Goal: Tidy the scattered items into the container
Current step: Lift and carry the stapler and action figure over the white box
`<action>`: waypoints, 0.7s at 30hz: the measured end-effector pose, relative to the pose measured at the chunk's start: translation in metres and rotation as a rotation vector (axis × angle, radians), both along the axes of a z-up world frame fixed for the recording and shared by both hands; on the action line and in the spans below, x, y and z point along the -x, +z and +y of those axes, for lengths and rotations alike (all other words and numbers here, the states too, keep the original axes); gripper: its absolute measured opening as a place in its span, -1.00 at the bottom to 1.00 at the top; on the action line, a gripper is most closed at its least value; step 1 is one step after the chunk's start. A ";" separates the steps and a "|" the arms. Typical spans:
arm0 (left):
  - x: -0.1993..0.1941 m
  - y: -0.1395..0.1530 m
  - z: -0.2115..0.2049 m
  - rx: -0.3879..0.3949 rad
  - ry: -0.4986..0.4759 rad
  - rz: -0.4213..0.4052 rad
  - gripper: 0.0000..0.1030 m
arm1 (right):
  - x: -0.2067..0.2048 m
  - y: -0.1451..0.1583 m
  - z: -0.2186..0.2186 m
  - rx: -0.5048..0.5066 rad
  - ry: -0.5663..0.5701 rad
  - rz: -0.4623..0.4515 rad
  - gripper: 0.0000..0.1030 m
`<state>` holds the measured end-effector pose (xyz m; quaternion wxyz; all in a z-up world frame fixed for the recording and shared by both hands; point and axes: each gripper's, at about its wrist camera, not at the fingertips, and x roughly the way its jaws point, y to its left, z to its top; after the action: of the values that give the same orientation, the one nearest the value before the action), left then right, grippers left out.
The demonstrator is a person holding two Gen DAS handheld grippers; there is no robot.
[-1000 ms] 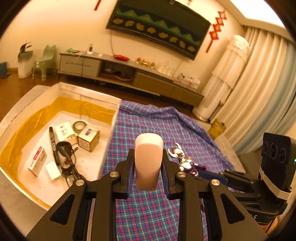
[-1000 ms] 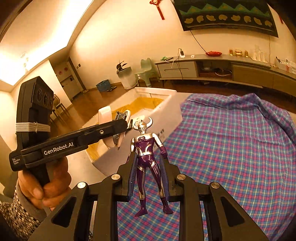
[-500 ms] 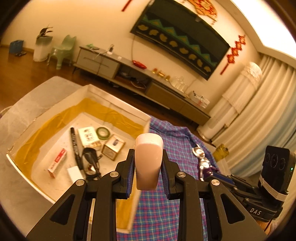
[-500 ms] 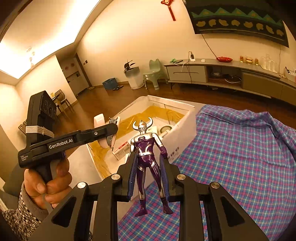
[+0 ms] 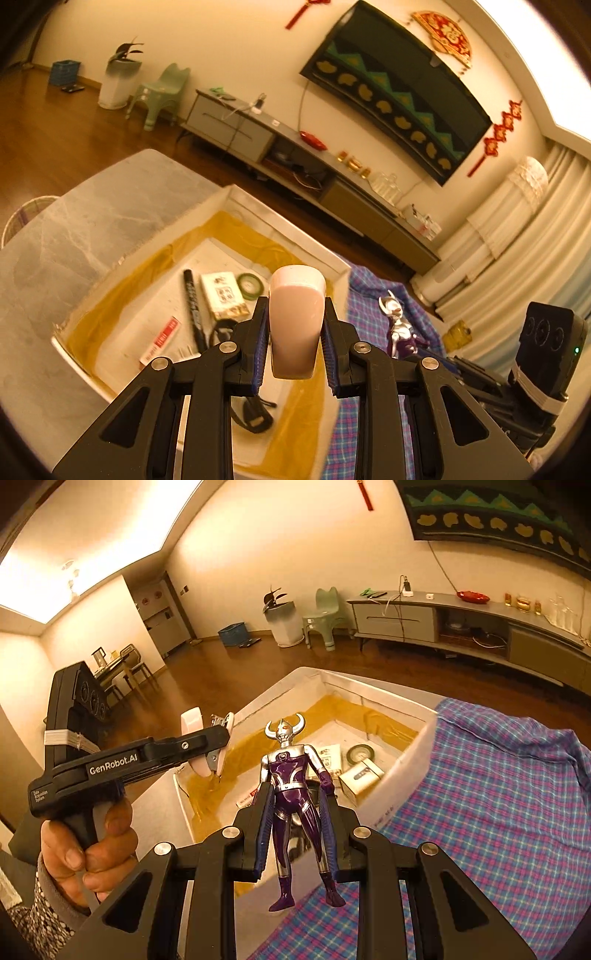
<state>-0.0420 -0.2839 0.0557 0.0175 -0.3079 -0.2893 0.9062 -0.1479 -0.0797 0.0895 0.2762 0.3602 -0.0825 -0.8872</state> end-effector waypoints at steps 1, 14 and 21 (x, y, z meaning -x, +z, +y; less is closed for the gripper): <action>0.003 -0.001 -0.002 0.001 0.005 -0.004 -0.48 | 0.004 -0.001 -0.004 -0.004 0.005 -0.003 -0.50; 0.051 -0.021 -0.027 -0.021 0.070 -0.066 -0.48 | 0.043 -0.015 -0.032 -0.055 0.029 -0.045 -0.50; 0.078 -0.027 -0.031 -0.021 0.085 -0.094 -0.48 | 0.058 -0.029 -0.045 -0.103 0.048 -0.069 -0.50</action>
<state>-0.1201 -0.3147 0.0291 -0.0316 -0.3373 -0.3121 0.8876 -0.2059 -0.1245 0.0600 0.2753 0.4063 -0.0374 -0.8705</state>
